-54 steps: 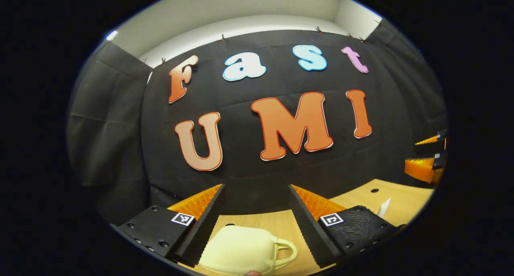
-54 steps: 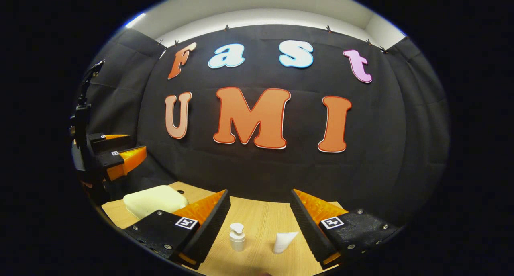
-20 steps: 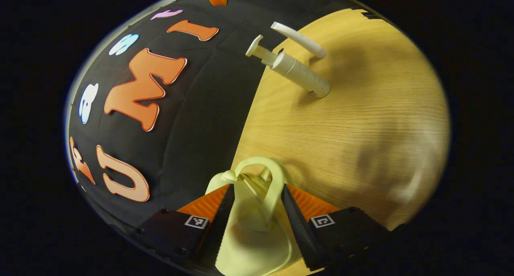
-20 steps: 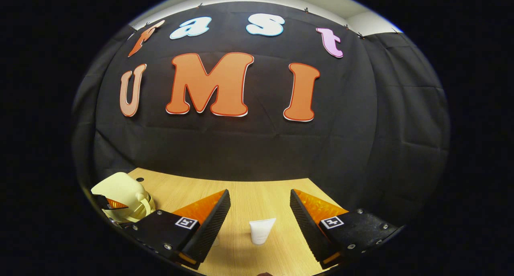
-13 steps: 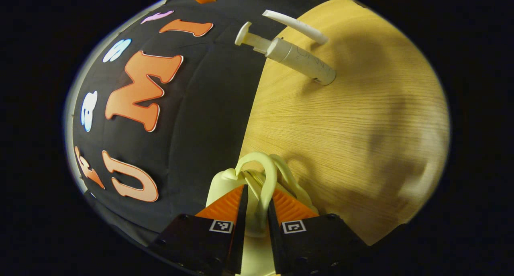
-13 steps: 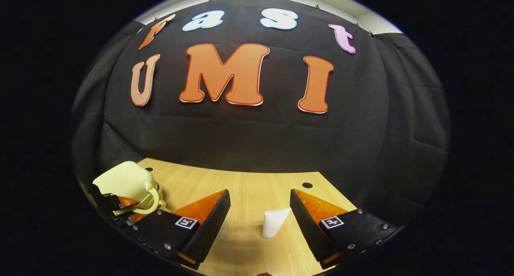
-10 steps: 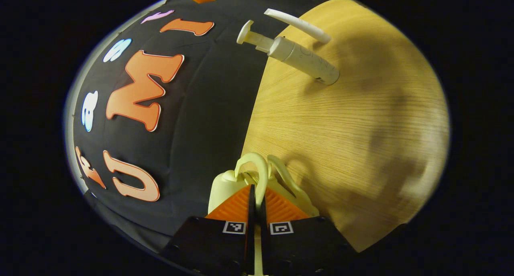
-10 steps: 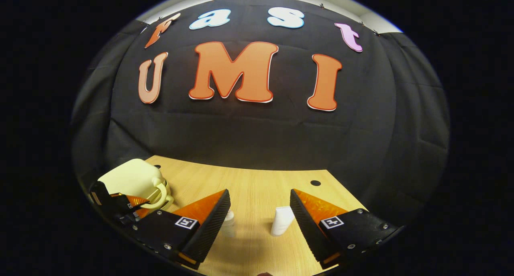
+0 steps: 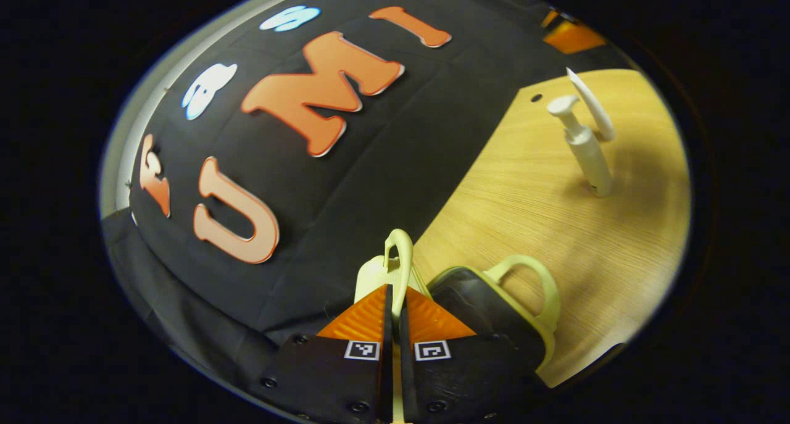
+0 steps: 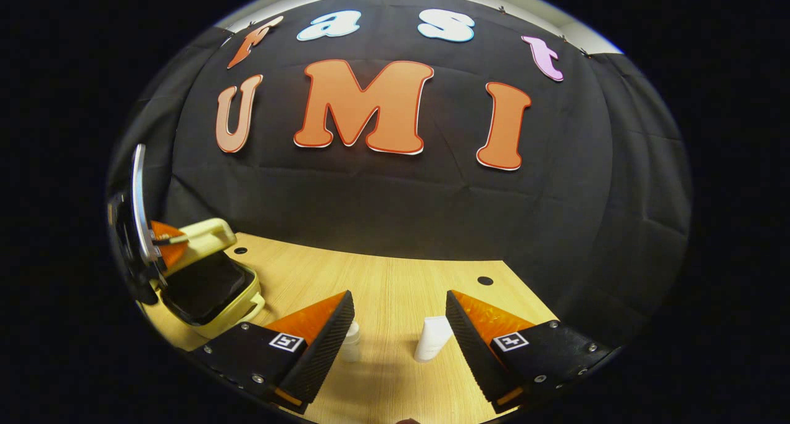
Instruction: First open the suitcase, pack the skin care products into it, and then close the suitcase.
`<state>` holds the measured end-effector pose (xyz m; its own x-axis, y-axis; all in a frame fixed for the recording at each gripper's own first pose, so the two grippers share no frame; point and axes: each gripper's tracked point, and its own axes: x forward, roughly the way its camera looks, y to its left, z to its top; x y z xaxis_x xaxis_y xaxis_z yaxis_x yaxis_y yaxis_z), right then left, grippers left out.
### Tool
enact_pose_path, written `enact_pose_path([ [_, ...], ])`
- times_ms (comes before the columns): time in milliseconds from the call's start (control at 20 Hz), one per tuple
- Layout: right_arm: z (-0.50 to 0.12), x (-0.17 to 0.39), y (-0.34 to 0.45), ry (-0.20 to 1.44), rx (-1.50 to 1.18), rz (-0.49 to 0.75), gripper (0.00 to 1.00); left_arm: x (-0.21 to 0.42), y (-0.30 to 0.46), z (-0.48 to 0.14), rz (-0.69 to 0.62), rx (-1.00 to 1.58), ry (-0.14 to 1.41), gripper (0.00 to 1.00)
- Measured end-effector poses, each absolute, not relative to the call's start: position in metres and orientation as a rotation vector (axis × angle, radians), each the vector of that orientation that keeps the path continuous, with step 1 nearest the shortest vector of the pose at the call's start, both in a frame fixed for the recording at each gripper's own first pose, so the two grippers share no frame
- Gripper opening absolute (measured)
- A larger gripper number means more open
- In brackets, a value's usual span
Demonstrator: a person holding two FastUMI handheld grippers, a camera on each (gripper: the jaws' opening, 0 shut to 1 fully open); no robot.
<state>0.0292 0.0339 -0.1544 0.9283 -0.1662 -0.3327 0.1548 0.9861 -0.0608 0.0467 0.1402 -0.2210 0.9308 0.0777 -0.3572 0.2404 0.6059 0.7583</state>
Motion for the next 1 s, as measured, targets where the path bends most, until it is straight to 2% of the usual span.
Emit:
enact_pose_path([
  [300, -0.146, 0.036, 0.030, 0.335, -0.035, -0.188, 0.96, 0.057, 0.223, -0.165, 0.046, 0.782, 0.362, 0.07],
  [500, -0.139, 0.041, 0.027, 0.324, -0.023, -0.210, 0.95, 0.064, 0.282, -0.148, 0.136, 0.569, 0.381, 0.07],
  [900, -0.127, 0.041, 0.027, 0.315, -0.037, -0.249, 0.95, 0.065, 0.370, -0.165, 0.327, 0.419, 0.425, 0.07],
  [1000, -0.126, 0.039, 0.029, 0.317, -0.031, -0.265, 0.95, 0.058, 0.386, -0.167, 0.399, 0.442, 0.449, 0.18],
])
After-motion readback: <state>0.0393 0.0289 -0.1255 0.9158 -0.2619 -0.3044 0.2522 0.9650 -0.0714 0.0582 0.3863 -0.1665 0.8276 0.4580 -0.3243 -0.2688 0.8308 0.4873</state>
